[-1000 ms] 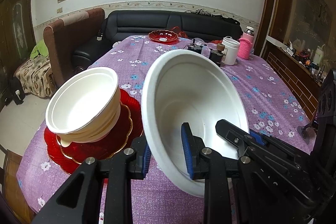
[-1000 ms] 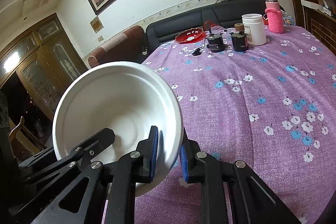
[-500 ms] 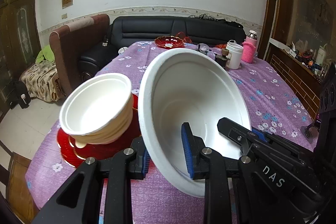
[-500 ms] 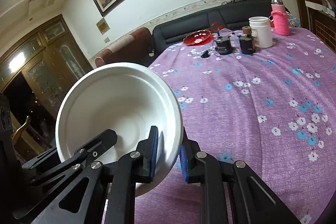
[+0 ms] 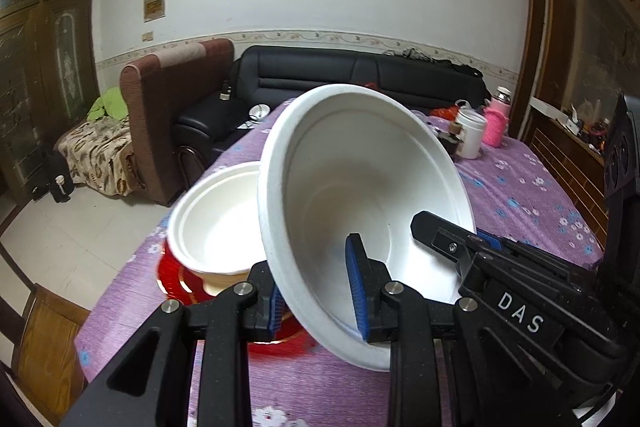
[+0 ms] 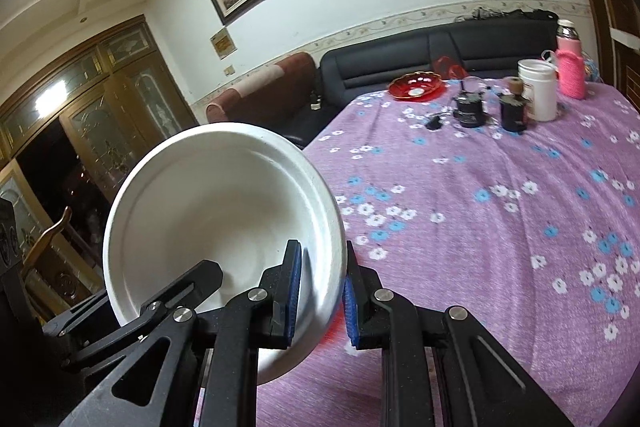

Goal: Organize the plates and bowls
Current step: 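Lower the small white bowl into the large white bowl on the stack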

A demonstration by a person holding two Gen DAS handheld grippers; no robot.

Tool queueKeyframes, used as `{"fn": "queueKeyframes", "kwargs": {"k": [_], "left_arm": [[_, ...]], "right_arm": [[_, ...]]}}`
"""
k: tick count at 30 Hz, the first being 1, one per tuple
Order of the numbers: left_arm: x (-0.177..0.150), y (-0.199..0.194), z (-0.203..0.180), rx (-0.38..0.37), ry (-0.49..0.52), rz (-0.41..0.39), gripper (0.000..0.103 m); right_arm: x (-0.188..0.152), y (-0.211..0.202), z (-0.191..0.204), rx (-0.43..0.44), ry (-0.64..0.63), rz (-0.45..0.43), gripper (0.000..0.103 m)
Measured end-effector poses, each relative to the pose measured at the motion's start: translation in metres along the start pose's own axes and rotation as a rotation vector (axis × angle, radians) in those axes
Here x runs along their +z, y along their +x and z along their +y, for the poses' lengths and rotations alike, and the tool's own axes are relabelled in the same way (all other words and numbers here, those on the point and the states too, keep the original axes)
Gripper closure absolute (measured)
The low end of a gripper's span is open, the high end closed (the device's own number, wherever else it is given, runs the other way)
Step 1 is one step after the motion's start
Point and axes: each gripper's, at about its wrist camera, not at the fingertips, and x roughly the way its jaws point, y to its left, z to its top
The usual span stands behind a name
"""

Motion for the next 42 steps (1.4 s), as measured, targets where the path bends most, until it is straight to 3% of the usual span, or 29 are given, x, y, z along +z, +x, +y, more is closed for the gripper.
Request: {"fn": "queueKeyframes", "kwargs": {"k": [12,18,23,26,33,35,39,42], "left_arm": [[0.011,0.004,0.049,0.044,-0.059,-0.024,0.076],[0.025,0.015,0.07,0.029,-0.08,-0.019,0.074],[0.049,0.04,0.097,-0.031,-0.12,0.034,0.074],[0.056,0.059,0.105,0.031,-0.104,0.065,0.074],[0.049,0.089,0.107,0.064,-0.103,0.132,0.074],[0.047,0.089,0.109,0.074,-0.108,0.127,0.071],[0.048,0.087,0.114,0.106,-0.112,0.105,0.053],[0.05,0.083,0.115,0.126,-0.11,0.085,0.045]], "right_arm": [[0.014,0.035,0.044,0.021,-0.071,0.036,0.082],[0.027,0.051,0.061,0.018,-0.096,0.042,0.082],[0.048,0.073,0.069,0.016,-0.11,0.073,0.082],[0.058,0.087,0.071,0.004,-0.11,0.096,0.082],[0.052,0.131,0.053,-0.006,-0.042,0.206,0.082],[0.048,0.139,0.049,-0.01,-0.035,0.226,0.082],[0.041,0.148,0.051,-0.031,-0.057,0.237,0.082],[0.04,0.15,0.055,-0.045,-0.087,0.228,0.082]]}}
